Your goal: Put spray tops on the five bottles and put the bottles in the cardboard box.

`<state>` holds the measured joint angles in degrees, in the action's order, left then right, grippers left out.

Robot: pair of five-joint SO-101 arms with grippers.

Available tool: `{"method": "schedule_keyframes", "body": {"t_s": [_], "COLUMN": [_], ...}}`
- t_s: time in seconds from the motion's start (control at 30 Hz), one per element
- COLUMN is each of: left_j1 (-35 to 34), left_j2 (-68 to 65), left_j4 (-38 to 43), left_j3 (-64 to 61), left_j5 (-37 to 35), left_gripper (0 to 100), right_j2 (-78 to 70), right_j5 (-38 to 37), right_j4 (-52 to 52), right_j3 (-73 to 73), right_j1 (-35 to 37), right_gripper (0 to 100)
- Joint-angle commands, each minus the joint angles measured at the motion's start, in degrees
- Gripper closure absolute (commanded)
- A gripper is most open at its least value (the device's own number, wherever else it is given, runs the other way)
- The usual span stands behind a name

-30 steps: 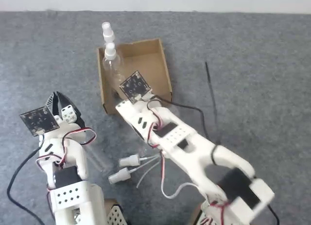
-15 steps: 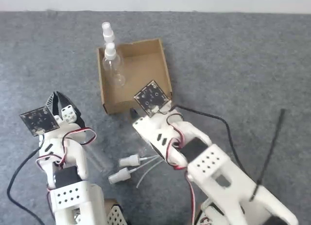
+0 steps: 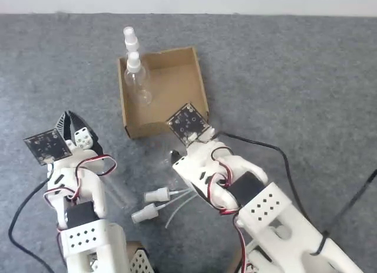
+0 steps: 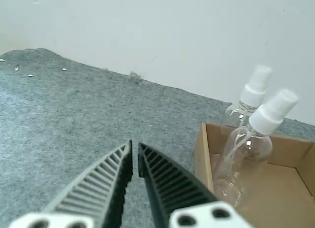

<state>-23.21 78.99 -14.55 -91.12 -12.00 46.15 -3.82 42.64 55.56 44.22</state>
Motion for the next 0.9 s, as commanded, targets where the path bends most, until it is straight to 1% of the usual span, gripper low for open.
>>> {"method": "schedule_keyframes", "body": {"t_s": [0.0, 0.2, 0.33, 0.5, 0.63, 0.8, 0.87], "left_j1": [0.0, -0.3, -0.3, -0.4, -0.4, -0.4, -0.4], "left_j2": [0.8, 0.8, 0.8, 0.8, 0.8, 0.8, 0.8], "left_j4": [1.8, 1.8, 1.8, 1.8, 1.8, 1.8, 1.8], "left_j3": [0.7, 0.9, 0.9, 0.9, 0.9, 1.0, 1.0], "left_j5": [0.4, 0.4, 0.4, 0.4, 0.4, 0.4, 0.4], "left_gripper": [98, 98, 98, 98, 98, 98, 98], "right_j2": [2.5, 2.5, 2.4, 1.6, -4.9, -15.6, -19.5], "right_j5": [5.4, 5.7, 1.8, 1.2, -2.2, -6.8, -9.5], "right_j4": [5.8, 10.9, 17.0, 20.9, 22.7, 30.1, 33.2], "right_j3": [-7.6, -10.2, -13.3, -15.6, -18.0, -26.2, -29.2], "right_j1": [0.1, 0.1, 0.1, 0.1, 0.1, 0.1, 0.1], "right_gripper": [83.5, 83.5, 83.5, 83.5, 83.5, 83.4, 81.0]}}
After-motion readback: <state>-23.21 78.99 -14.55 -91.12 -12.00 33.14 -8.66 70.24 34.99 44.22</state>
